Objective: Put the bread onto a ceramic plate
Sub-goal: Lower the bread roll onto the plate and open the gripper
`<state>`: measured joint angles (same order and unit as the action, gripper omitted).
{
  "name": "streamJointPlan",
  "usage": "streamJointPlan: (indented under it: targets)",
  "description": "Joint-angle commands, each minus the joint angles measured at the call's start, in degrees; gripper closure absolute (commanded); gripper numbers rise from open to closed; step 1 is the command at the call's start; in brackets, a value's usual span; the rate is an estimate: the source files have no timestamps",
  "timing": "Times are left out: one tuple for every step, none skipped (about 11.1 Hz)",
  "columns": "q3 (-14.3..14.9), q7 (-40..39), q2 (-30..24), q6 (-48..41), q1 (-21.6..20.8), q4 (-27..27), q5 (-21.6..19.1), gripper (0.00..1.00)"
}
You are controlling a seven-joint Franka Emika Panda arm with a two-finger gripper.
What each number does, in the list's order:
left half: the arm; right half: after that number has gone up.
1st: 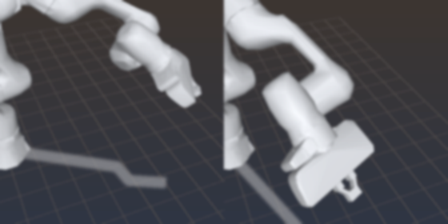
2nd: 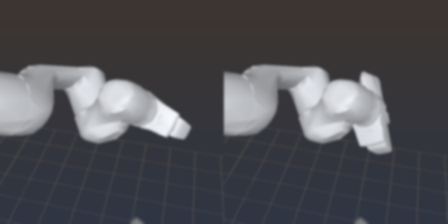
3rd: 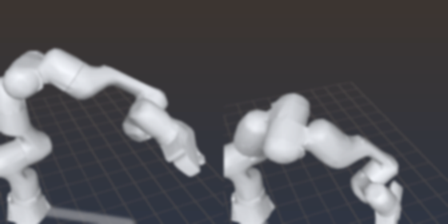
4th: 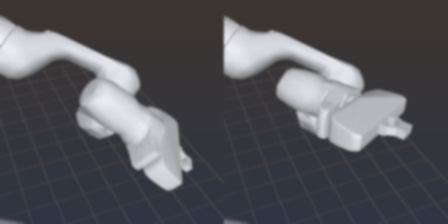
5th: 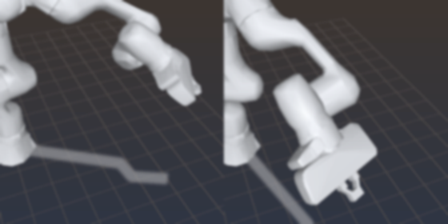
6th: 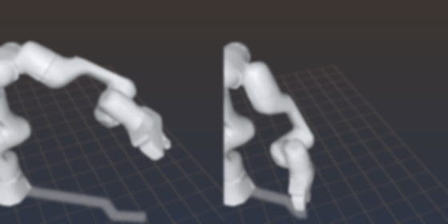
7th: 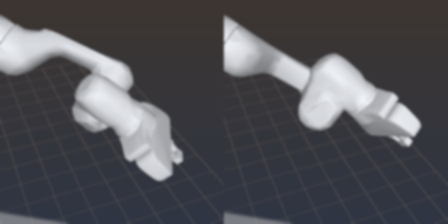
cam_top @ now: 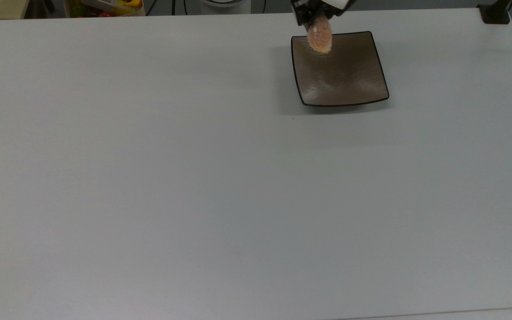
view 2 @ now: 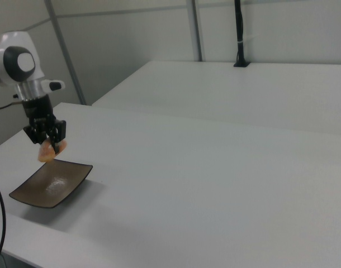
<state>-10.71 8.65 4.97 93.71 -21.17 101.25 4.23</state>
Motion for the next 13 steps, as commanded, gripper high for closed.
streamJointPlan:
  targets:
    - [-0.27, 8.11, 5.21, 6.29, -3.95, 1.32, -0.10, 0.76]
    - [-0.45, 11.19, 7.23, 8.57, -5.27, 1.41, 0.68, 0.76]
    - [-0.62, 13.39, 8.73, 11.38, -5.80, 2.19, 0.95, 0.75]
    - [-0.80, 13.85, 9.96, 13.75, -6.24, 3.07, 1.13, 0.75]
    - [-0.80, 14.12, 11.63, 14.91, -7.12, 3.25, 1.30, 0.75]
    - [-0.80, 15.34, 12.95, 15.62, -7.47, 3.26, 3.22, 0.75]
    - [-0.89, 17.35, 14.01, 16.84, -8.00, 3.69, 4.81, 0.75]
    - [-0.89, 18.24, 14.45, 18.33, -8.09, 3.96, 5.43, 0.74]
    - [-0.89, 18.25, 14.54, 18.61, -8.09, 4.48, 5.44, 0.71]
    - [-0.89, 18.25, 14.54, 18.61, -8.18, 4.49, 5.61, 0.71]
    - [-0.89, 18.25, 14.54, 18.61, -8.18, 4.49, 5.61, 0.67]
    - [-0.89, 18.34, 14.72, 18.61, -8.09, 4.49, 5.61, 0.55]
    - [-0.89, 18.34, 14.55, 18.44, -8.09, 4.49, 5.61, 0.45]
